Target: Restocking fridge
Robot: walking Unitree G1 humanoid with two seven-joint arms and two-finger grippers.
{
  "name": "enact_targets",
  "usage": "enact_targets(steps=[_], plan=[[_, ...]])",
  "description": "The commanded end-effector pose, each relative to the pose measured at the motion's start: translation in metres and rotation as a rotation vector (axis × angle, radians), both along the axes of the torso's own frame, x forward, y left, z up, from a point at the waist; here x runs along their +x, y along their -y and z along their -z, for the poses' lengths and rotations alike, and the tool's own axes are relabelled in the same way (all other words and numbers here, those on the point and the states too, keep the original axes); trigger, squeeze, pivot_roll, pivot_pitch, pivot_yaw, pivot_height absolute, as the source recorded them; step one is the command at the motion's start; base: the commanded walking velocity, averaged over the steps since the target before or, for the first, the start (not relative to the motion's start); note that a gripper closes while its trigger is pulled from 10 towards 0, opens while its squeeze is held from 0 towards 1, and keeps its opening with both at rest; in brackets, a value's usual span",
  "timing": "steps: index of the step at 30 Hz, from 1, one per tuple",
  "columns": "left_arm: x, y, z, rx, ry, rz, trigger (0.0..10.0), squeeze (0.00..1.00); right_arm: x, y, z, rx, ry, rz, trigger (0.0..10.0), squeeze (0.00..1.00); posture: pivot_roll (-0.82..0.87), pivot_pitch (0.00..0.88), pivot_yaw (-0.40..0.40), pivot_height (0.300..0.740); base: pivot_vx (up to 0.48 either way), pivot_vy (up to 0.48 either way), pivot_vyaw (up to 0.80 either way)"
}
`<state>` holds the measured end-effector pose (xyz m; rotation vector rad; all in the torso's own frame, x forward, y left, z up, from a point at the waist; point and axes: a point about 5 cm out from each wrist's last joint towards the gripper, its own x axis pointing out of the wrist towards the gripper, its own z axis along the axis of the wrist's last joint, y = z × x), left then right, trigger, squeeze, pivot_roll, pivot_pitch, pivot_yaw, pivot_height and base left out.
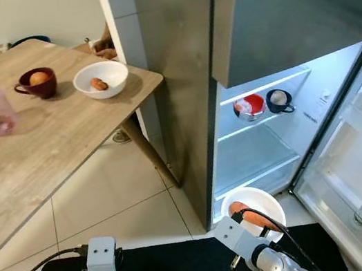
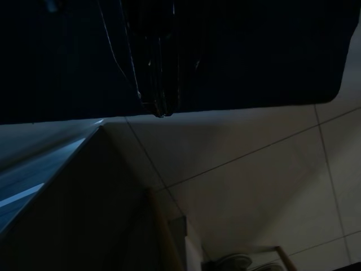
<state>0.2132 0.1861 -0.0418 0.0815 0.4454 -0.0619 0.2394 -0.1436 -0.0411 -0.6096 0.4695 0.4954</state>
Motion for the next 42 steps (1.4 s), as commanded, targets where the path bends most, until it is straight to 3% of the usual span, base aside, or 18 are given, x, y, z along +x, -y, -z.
enact_targets(steps=[1, 18, 42], plan=[[-0.005, 0.0039, 0.0044, -0.015, -0.027, 0.004, 10.0, 0.0, -0.0004, 0.003, 0.0004, -0.01, 0.002, 0.013, 10.0, 0.0, -0.06, 0.104, -0.051, 0.74, 0.424, 0.0, 0.0], [-0.0049, 0.0046, 0.0044, -0.016, -0.03, 0.021, 10.0, 0.0, -0.0014, 0.0047, 0.0012, -0.013, -0.001, 0.022, 10.0, 0.0, -0.06, 0.102, -0.047, 0.74, 0.39, 0.0, 0.0], [-0.0068, 0.0125, 0.0046, -0.019, -0.021, 0.071, 10.0, 0.0, -0.0053, 0.0093, 0.0036, -0.02, -0.009, 0.033, 10.0, 0.0, -0.07, 0.101, -0.045, 0.74, 0.0, 0.0, 0.0]])
